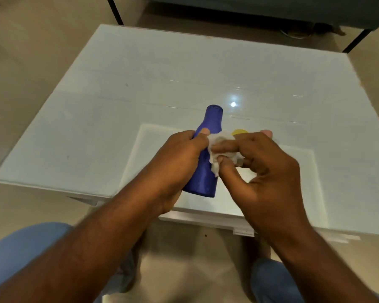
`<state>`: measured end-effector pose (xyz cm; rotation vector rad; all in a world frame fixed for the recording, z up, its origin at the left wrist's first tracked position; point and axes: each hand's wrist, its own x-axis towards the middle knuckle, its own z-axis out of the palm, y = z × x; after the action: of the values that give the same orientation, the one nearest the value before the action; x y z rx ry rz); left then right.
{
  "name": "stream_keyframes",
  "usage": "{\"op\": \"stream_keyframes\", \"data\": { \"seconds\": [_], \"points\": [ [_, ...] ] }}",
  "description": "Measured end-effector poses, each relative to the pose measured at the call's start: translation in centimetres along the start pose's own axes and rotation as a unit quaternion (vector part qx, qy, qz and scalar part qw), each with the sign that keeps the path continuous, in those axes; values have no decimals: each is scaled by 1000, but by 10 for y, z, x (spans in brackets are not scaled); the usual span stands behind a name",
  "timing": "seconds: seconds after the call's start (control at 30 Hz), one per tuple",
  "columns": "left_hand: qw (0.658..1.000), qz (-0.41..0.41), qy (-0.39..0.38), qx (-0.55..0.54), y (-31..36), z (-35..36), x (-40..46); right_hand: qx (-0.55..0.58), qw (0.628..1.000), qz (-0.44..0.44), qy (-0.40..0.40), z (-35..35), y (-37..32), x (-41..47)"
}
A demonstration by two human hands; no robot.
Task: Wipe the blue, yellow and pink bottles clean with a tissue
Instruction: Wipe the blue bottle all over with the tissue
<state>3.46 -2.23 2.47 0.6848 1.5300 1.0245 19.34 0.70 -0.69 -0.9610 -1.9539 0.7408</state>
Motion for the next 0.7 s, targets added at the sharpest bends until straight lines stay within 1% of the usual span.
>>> {"op": "stream_keyframes", "data": {
  "seconds": [0.1,0.17,0.23,0.3,0.4,0.43,0.47,0.57,0.63,0.7],
  "points": [
    [1000,0,-14,-4,-2,4,2,10,1000,25,16,0,-1,0],
    [1000,2,-17,-12,-2,8,2,27,996,72,35,-1,-2,4],
    [1000,3,-4,-20,-2,12,2,40,992,110,40,-3,-4,8],
    [999,2,16,-37,-1,15,3,17,995,94,36,-3,-5,9],
    [997,-10,44,-58,1,17,2,-54,999,-3,-1,-1,-4,5],
    [997,-17,44,-57,1,17,1,-66,998,-23,-6,-2,-3,4],
    [997,-22,36,-58,0,18,0,-67,997,-25,-1,-3,0,5],
    [997,-24,7,-69,0,24,-6,-43,998,35,35,-10,6,13],
    [995,-10,27,-92,0,25,-8,-48,997,42,38,-7,4,15],
    [989,-11,61,-133,3,21,-8,-57,998,8,24,0,-7,11]
  ]
}}
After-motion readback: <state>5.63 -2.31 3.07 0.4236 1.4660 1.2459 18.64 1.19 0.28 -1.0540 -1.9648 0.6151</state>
